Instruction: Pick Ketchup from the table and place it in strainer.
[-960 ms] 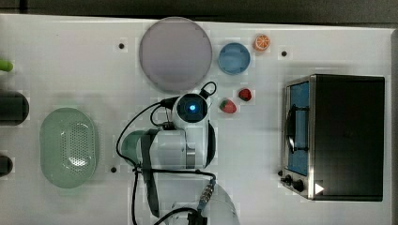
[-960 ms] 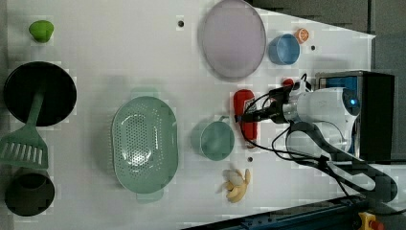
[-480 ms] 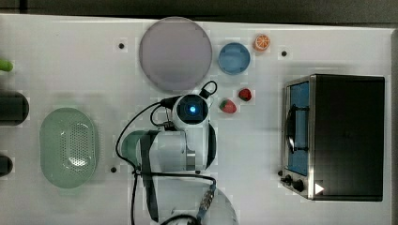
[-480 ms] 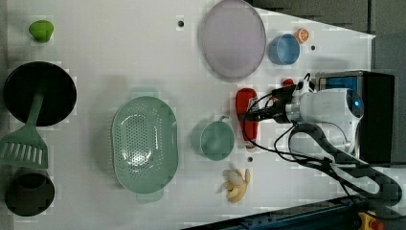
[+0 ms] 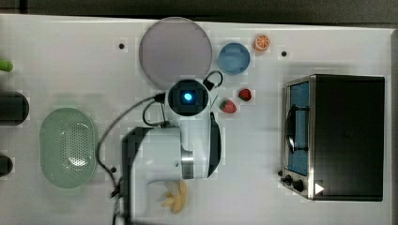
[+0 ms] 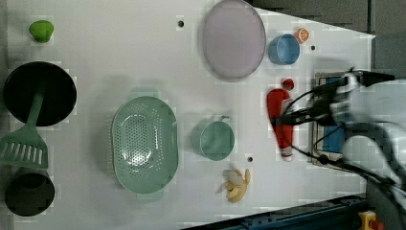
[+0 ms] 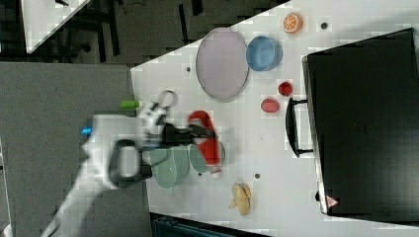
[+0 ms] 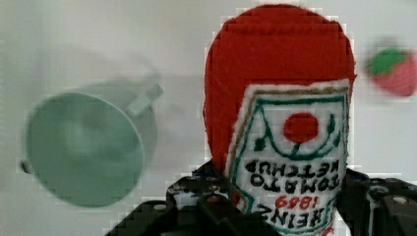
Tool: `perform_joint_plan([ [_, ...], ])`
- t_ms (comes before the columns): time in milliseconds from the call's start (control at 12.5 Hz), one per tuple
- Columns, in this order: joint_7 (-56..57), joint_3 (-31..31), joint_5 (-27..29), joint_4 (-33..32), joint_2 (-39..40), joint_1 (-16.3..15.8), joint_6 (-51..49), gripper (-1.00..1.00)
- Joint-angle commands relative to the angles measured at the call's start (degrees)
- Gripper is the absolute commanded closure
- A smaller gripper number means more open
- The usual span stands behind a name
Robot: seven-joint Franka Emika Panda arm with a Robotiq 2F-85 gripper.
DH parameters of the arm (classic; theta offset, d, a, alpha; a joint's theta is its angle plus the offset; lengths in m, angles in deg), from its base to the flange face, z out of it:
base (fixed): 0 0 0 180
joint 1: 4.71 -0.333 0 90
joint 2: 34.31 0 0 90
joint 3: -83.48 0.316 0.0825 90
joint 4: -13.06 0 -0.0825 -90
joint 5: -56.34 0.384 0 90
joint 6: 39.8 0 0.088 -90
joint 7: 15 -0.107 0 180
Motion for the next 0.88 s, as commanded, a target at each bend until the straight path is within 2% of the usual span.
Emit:
perform_joint_plan([
  [80,-1.2,4.5,0.5,6.8,-5.7,-1.8,-5.6,-0.21],
  [240,-9.0,8.4,0.6,8.4,-6.3,-2.7,-7.6,-0.21],
  [560,-32.5,17.9,0.8,8.7,-3.9,-4.1,-6.7,-0.21],
  [880,-48.4,26.5,0.8,9.0,3.3,-5.1,2.0,-0.21],
])
